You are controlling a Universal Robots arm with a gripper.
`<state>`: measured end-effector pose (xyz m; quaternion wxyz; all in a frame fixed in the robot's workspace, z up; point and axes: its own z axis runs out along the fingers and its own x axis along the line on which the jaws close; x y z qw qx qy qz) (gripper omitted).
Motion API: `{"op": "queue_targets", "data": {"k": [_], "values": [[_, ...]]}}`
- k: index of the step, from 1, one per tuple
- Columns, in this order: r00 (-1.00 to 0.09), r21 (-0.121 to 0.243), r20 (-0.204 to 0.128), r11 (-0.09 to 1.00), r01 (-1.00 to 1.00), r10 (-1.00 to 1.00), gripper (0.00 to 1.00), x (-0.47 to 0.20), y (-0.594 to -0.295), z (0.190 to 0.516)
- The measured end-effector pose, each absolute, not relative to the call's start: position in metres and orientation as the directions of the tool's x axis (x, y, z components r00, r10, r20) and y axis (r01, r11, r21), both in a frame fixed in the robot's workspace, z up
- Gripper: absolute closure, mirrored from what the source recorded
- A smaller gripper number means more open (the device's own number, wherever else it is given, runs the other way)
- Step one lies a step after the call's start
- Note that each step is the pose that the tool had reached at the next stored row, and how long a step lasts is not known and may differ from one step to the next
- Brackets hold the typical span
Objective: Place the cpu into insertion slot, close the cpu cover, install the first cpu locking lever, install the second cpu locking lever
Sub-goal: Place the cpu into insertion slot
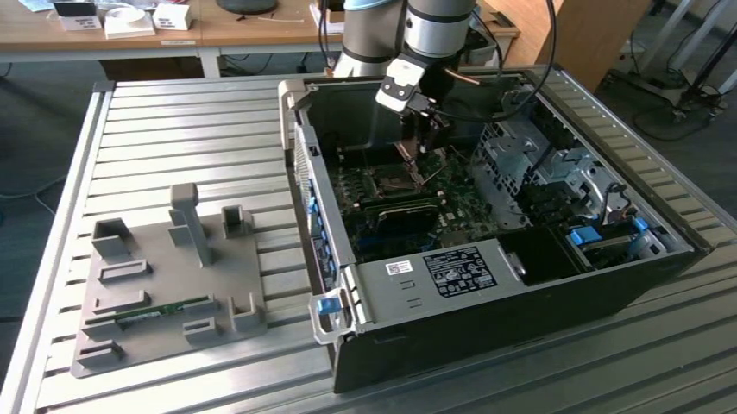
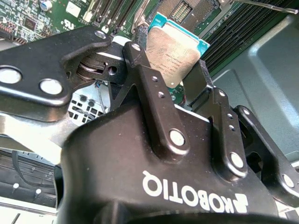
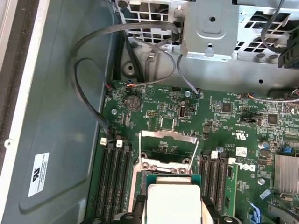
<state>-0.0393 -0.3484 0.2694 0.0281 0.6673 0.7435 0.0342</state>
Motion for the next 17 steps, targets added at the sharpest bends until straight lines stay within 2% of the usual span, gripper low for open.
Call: {"op": "queue_targets", "data": {"k": [17], "values": [[-0.108, 0.073, 0.006, 0.107, 0.992, 0.994, 0.46, -0.0393, -0.3484, 0.2694]]}}
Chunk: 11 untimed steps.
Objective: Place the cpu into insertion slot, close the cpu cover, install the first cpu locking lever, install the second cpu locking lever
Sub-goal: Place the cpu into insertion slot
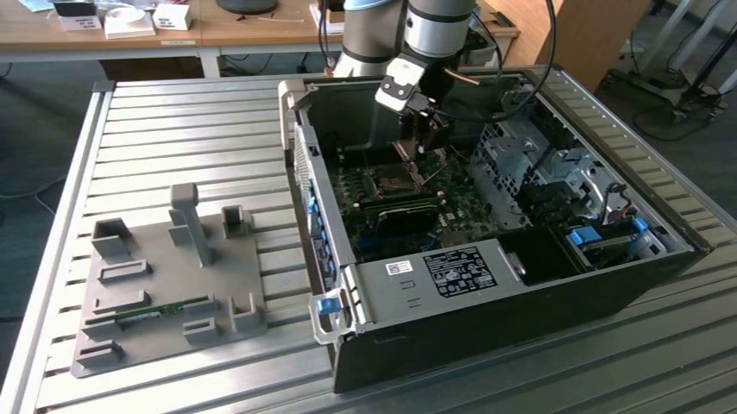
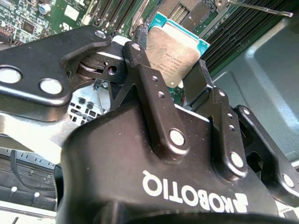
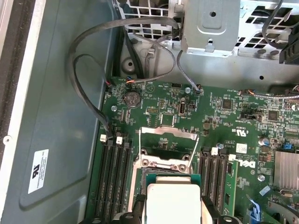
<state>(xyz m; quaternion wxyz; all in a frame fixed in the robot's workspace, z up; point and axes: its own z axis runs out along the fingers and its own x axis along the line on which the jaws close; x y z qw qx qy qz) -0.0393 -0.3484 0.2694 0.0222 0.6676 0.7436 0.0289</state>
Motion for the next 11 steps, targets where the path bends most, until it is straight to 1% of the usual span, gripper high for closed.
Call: {"op": "queue_targets", "data": {"k": [11], "values": [[-0.102, 0.070, 0.006, 0.101, 0.992, 0.995, 0.46, -0.0392, -0.3484, 0.2692]]}}
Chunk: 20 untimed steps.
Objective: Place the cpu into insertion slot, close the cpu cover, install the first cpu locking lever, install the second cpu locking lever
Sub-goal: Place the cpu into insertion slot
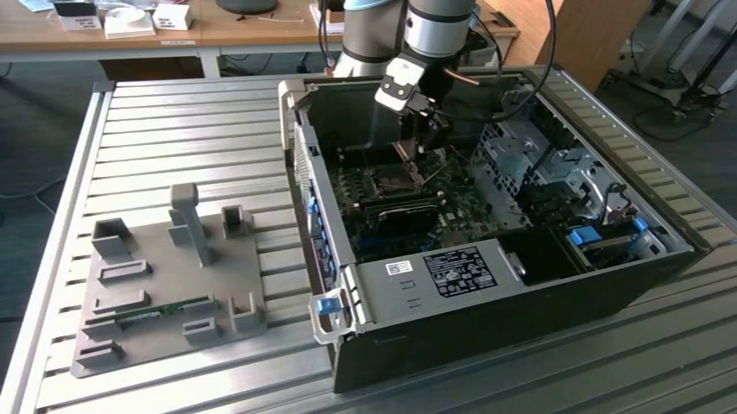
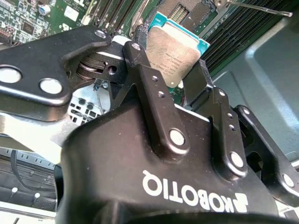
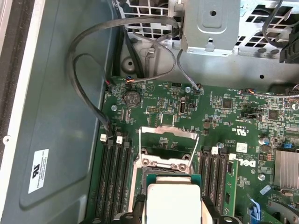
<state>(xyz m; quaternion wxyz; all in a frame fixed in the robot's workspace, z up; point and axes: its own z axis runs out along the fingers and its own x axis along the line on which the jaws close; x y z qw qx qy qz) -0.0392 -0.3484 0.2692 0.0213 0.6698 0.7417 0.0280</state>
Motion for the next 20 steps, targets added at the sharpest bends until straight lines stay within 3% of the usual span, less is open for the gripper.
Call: {"op": "queue_targets", "data": {"k": [13, 20], "values": [[0.017, 0.070, 0.006, -0.017, 0.997, 1.000, 0.46, -0.0393, -0.3484, 0.2686], [0.024, 0.070, 0.006, -0.025, 0.997, 1.000, 0.46, -0.0398, -0.3484, 0.2685]]}}
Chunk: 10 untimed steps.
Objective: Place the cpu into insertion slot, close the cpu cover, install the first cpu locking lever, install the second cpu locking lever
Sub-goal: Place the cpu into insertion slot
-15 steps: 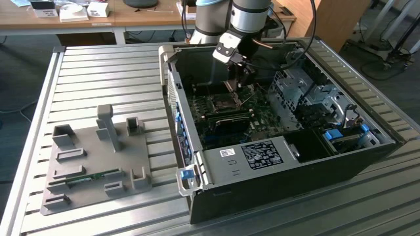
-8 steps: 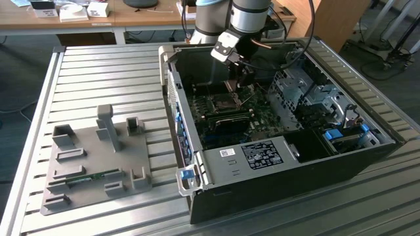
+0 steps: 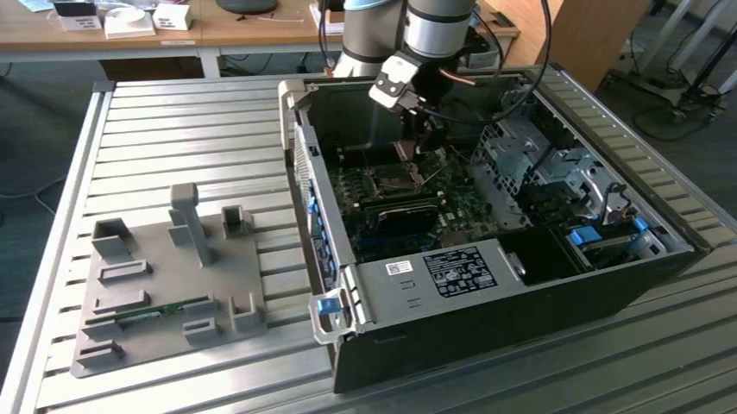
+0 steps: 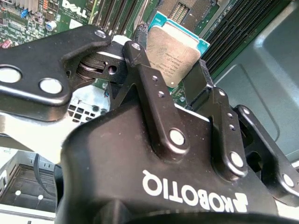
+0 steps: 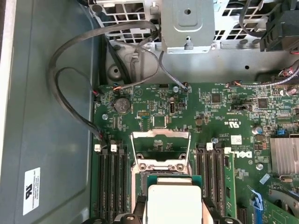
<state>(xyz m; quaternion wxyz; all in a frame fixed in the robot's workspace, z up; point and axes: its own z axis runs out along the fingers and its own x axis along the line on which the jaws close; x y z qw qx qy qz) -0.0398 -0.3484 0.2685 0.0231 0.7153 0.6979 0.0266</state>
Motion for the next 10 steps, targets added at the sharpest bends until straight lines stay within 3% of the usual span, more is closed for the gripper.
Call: {"op": "queue_targets", "data": {"k": [10], "values": [[0.024, 0.070, 0.006, -0.024, 0.997, 1.000, 0.46, -0.0447, -0.3484, 0.2661]]}}
